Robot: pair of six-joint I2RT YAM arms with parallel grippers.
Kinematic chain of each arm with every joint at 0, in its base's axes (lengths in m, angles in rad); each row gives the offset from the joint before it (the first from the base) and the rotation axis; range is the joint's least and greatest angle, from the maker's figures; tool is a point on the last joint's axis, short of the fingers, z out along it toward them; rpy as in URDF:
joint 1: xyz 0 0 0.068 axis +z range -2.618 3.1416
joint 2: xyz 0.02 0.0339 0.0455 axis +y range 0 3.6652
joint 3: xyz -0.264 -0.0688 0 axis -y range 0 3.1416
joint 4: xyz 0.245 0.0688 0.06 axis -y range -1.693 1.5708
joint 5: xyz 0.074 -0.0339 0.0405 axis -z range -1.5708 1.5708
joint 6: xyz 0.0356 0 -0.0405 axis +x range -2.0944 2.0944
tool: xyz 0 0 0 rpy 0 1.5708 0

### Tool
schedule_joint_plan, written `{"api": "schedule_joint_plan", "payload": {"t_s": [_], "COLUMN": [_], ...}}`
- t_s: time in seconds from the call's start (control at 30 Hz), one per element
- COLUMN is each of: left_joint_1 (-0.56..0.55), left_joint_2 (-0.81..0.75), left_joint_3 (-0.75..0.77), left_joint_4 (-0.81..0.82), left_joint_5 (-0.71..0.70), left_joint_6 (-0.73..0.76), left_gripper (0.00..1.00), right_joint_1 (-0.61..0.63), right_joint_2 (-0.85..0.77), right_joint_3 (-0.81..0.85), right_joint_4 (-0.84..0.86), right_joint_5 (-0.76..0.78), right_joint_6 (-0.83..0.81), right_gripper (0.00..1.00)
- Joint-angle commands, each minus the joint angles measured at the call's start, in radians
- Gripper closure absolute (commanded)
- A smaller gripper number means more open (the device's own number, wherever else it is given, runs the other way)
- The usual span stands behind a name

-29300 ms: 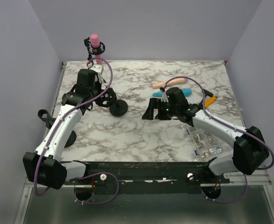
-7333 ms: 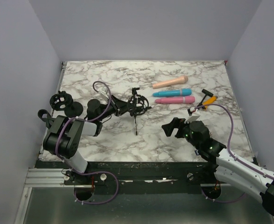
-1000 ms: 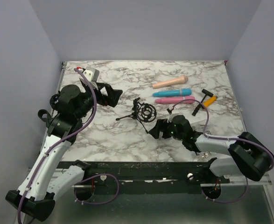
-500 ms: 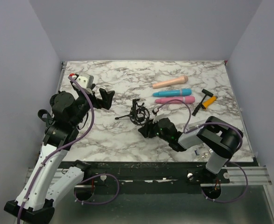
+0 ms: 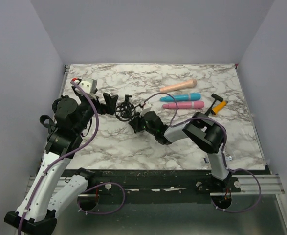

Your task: Remove the microphone from the stand

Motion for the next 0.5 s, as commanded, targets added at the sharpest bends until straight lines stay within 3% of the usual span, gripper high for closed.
{"api": "schedule_joint_plan", "payload": {"t_s": [0.0, 0.3, 0.47], "left_joint_1": [0.011, 0.046, 0.070], "left_joint_2": [-0.019, -0.017, -0.005], "left_joint_3": [-0.012, -0.016, -0.016], "left_joint_4": [0.017, 0.023, 0.025], "left_joint_5": [-0.050, -0.042, -0.028], "left_joint_6": [0.021, 0.005, -0.011], "left_gripper": [0.02, 0.02, 0.02], "right_joint_1": [0.012, 0.033, 0.066], "right_joint_2": [0.101, 0.302, 0.355], "right_joint_3": [0.176, 0.505, 0.574], "right_joint_4": [-0.083, -0.228, -0.251], "right_joint_5": [-0.006, -0.039, -0.031], "right_joint_6": [-0.007, 0.014, 0.040], "right_gripper": [0.95, 0.94, 0.92]}}
